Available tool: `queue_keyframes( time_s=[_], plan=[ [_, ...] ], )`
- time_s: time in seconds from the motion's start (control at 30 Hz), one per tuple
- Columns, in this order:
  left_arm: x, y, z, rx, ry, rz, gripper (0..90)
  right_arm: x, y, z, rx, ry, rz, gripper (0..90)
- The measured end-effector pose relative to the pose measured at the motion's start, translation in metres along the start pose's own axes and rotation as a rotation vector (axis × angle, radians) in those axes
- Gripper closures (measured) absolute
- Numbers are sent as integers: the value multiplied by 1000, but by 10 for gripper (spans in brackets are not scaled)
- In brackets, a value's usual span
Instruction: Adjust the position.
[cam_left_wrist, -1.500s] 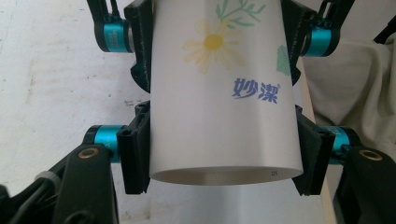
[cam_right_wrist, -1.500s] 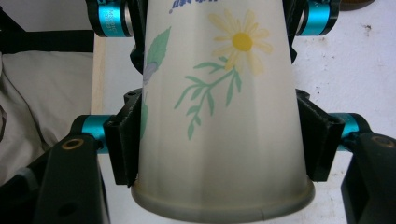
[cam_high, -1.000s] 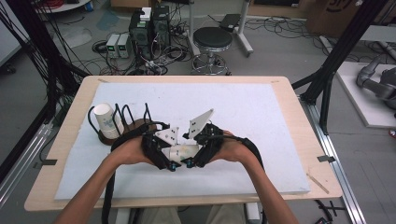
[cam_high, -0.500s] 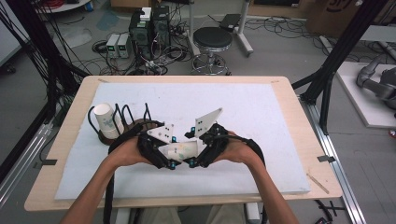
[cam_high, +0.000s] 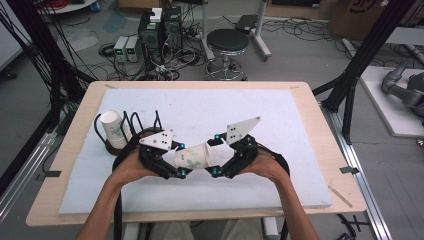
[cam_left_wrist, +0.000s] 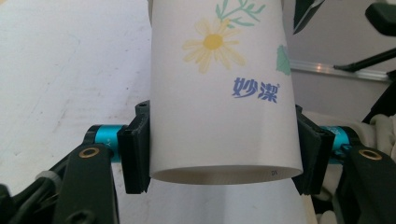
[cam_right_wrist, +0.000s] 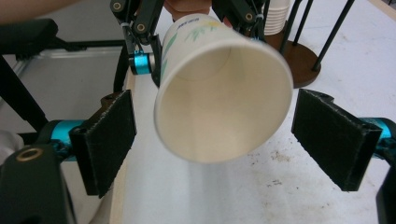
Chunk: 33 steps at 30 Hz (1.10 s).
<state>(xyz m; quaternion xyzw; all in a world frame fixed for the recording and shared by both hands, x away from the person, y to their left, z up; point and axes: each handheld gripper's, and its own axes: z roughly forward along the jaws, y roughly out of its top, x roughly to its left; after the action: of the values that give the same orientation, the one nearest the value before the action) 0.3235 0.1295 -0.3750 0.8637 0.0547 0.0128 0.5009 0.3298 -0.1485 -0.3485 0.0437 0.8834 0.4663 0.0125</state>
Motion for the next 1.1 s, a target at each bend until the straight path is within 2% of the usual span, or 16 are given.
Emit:
queue_keyframes(
  time_s=[0.2, 0.5, 0.7, 1.0, 1.1],
  plan=[
    [-1, -8, -1, -120, -2, -39, 353, 0, -12, -2, -52, 3, 27, 143],
    [-5, -14, 5, -198, -15, -45, 353, 3, -25, 0, -136, 20, 65, 144],
    [-7, -16, 7, -283, -26, -59, 354, 5, -31, 3, -176, 36, 77, 144],
    [-9, -18, 14, -286, -50, -58, 353, 5, -31, 13, -230, 86, 77, 149],
    [-9, -17, 16, -286, -58, -52, 353, 5, -30, 15, -234, 94, 73, 149]
  ],
)
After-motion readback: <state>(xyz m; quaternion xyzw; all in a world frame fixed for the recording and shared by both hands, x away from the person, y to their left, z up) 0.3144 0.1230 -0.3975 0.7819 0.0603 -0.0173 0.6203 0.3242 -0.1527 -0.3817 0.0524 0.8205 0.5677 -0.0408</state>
